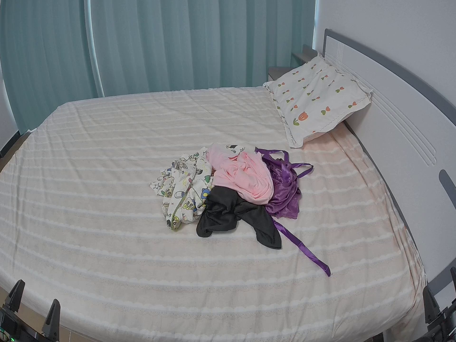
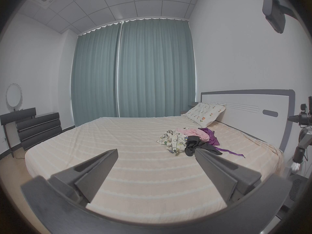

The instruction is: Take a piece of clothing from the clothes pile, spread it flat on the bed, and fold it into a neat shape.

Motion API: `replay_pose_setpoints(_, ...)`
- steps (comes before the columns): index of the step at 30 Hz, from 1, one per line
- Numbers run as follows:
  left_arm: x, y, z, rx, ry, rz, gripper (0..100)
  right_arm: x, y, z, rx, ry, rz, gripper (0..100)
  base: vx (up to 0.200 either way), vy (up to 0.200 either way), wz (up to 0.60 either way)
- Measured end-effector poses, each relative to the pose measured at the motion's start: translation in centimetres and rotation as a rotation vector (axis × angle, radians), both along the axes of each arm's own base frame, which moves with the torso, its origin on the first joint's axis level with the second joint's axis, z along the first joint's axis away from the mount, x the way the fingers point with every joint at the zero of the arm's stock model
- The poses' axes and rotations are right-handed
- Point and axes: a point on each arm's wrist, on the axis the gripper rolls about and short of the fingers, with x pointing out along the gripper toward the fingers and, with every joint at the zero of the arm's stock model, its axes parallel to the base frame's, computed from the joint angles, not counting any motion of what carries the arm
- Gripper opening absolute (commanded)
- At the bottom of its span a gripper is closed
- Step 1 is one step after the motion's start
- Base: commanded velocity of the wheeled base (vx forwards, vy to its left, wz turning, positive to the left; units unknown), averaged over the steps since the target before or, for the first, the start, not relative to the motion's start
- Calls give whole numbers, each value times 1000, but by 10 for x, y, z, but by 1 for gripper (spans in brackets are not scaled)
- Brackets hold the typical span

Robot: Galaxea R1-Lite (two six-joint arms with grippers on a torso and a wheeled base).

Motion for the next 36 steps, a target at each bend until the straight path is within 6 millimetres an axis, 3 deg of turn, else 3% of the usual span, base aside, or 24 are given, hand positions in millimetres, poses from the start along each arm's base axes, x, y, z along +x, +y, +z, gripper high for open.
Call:
replay_pose_setpoints(6, 0, 0, 0, 0, 0, 0, 100, 0, 0, 1, 21, -1, 21, 100, 0, 0, 0)
replay_pose_setpoints(11, 0, 0, 0, 0, 0, 0, 100, 1, 2, 18, 80, -12, 106, 100, 0, 0, 0)
replay_pose_setpoints(16, 0, 0, 0, -1, -1, 0, 100, 16, 4, 41, 132, 54, 179, 100, 0, 0, 0)
replay_pose_setpoints(27, 0, 0, 0, -2, -1, 0, 100, 91, 10, 71, 254, 294, 298, 100, 0, 0, 0)
replay_pose_setpoints(36, 0, 0, 0, -4, -1, 0, 100, 170, 27, 62, 388, 471, 329, 100, 0, 0, 0)
